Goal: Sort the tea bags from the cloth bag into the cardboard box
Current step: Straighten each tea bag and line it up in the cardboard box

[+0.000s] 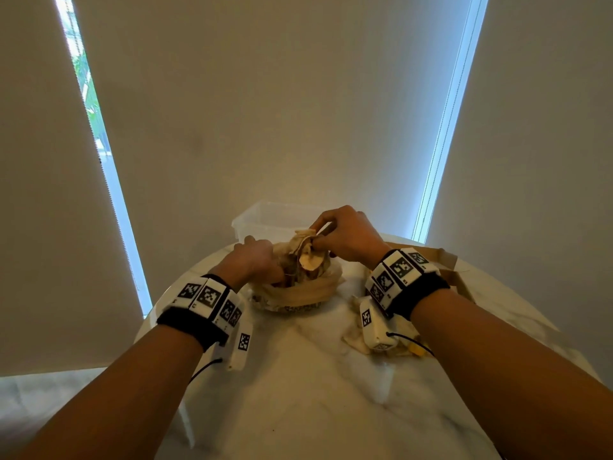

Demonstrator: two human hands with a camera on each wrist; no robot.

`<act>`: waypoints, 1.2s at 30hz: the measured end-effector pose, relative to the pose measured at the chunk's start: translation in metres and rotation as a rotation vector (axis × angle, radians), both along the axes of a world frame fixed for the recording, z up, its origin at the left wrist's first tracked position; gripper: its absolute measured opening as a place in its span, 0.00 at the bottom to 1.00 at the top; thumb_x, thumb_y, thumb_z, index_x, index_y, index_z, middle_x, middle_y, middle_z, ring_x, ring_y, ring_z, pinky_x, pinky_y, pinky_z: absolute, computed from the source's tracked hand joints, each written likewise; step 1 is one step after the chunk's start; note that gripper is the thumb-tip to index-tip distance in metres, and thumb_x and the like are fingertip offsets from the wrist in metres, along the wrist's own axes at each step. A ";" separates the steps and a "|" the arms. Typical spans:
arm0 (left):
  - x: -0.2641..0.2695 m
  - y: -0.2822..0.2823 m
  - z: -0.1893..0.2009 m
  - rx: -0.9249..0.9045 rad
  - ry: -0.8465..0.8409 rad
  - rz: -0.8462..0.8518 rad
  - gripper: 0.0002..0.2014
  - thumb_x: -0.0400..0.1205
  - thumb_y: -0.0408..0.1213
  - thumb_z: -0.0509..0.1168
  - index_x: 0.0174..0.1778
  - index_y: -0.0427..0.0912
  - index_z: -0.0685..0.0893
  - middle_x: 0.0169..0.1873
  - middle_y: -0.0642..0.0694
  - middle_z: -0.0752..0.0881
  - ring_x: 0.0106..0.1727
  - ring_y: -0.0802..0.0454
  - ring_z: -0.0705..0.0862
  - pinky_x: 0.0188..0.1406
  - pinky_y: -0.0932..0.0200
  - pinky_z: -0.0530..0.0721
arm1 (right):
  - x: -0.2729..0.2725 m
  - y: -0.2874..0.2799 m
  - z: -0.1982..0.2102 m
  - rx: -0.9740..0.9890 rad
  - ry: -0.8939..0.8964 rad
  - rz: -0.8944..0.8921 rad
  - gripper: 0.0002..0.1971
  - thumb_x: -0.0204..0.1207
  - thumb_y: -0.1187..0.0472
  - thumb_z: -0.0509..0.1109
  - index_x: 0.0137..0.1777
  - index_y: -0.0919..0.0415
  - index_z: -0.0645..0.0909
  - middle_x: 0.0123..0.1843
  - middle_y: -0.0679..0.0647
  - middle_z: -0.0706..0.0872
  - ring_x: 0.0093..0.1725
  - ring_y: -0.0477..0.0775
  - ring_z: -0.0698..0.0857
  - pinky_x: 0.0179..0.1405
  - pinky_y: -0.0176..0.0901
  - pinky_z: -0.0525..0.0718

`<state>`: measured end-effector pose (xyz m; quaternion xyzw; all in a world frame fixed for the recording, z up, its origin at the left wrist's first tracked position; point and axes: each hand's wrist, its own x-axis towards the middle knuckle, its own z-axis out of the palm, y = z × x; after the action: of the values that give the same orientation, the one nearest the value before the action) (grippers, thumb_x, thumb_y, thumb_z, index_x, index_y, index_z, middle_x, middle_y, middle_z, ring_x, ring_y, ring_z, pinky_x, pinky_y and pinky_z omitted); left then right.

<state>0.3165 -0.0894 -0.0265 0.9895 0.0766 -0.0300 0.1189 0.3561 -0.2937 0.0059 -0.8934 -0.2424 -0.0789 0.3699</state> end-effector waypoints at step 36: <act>-0.028 -0.110 -0.016 -0.465 -0.014 -0.361 0.07 0.83 0.40 0.77 0.56 0.49 0.90 0.49 0.52 0.92 0.46 0.51 0.93 0.51 0.47 0.95 | -0.041 -0.144 -0.048 0.034 0.267 0.118 0.12 0.87 0.57 0.74 0.67 0.49 0.92 0.58 0.41 0.95 0.56 0.45 0.94 0.51 0.42 0.94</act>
<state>0.2883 -0.1997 -0.0422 0.9334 -0.1104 -0.0607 0.3359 0.3152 -0.4377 -0.0421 -0.8738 -0.2416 0.0586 0.4179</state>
